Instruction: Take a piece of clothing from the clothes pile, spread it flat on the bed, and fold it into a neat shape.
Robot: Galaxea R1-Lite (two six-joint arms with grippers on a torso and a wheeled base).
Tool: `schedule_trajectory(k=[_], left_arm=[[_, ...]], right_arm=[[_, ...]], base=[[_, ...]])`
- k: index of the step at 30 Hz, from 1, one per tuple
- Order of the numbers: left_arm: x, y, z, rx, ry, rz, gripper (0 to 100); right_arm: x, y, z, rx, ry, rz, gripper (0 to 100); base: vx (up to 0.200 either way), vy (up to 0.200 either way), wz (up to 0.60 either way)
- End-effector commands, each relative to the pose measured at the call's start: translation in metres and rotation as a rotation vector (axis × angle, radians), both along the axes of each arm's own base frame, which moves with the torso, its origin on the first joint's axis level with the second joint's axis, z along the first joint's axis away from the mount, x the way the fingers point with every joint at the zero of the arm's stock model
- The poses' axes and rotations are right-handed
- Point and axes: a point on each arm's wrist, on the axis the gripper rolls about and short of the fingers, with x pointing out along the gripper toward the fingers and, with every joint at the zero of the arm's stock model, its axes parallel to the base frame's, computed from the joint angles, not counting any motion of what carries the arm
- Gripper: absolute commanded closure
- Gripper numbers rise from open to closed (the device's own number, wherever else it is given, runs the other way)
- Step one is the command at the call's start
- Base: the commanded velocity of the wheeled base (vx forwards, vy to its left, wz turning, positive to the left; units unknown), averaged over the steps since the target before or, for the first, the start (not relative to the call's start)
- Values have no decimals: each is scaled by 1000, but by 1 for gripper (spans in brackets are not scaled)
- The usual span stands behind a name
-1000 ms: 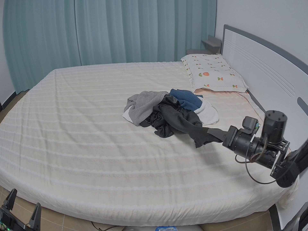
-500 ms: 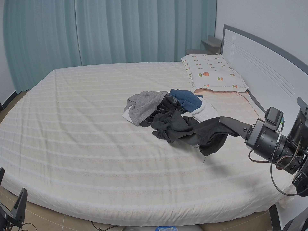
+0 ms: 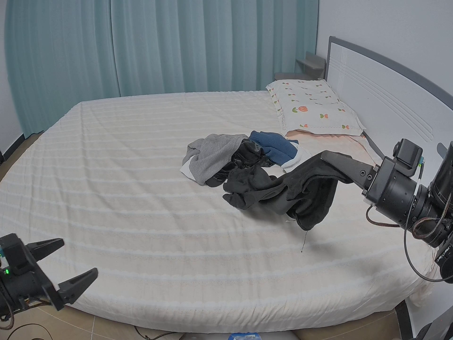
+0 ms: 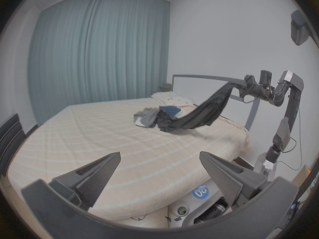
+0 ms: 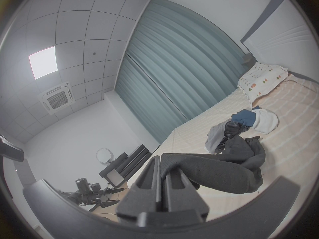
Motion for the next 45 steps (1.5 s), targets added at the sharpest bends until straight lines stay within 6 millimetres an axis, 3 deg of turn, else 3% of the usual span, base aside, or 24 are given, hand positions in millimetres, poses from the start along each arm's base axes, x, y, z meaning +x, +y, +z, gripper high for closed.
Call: schedule_trajectory(k=[1,3,4,8,11,15,19,20,27,36,45], left_arm=[[70,-35,-32,56,239,-169,0],[78,-42,-37,60,248,-190,0],[93,-54,-47,63,258,-215,0],[111,-75,-59,53,267,-238,0],[133,-108,-72,25,271,-199,0],[148,-135,-82,1,249,-177,0],[162,-147,-91,8,247,-172,0],[175,-155,-98,21,242,-138,0],[212,-179,-133,50,255,-55,0],[238,-199,-151,-12,212,-50,0],[280,-219,-181,-35,176,-33,0]], right_arm=[[0,2,9,-30,-64,-5,100],[-1,1,9,-28,-66,-7,100],[-4,-1,10,-28,-66,-7,100],[-5,-2,11,-25,-69,-13,100],[-8,-2,17,-14,-86,-6,100],[-9,0,16,-16,-82,2,100],[-9,0,14,-19,-77,2,100],[-9,-1,16,-16,-82,2,100],[-15,-2,20,-5,-100,19,100],[-20,5,21,1,-110,71,100],[-21,4,24,6,-119,69,100]], base=[[0,0,0],[0,0,0],[0,0,0],[0,0,0],[0,0,0],[0,0,0],[0,0,0],[0,0,0],[0,0,0],[0,0,0],[0,0,0]])
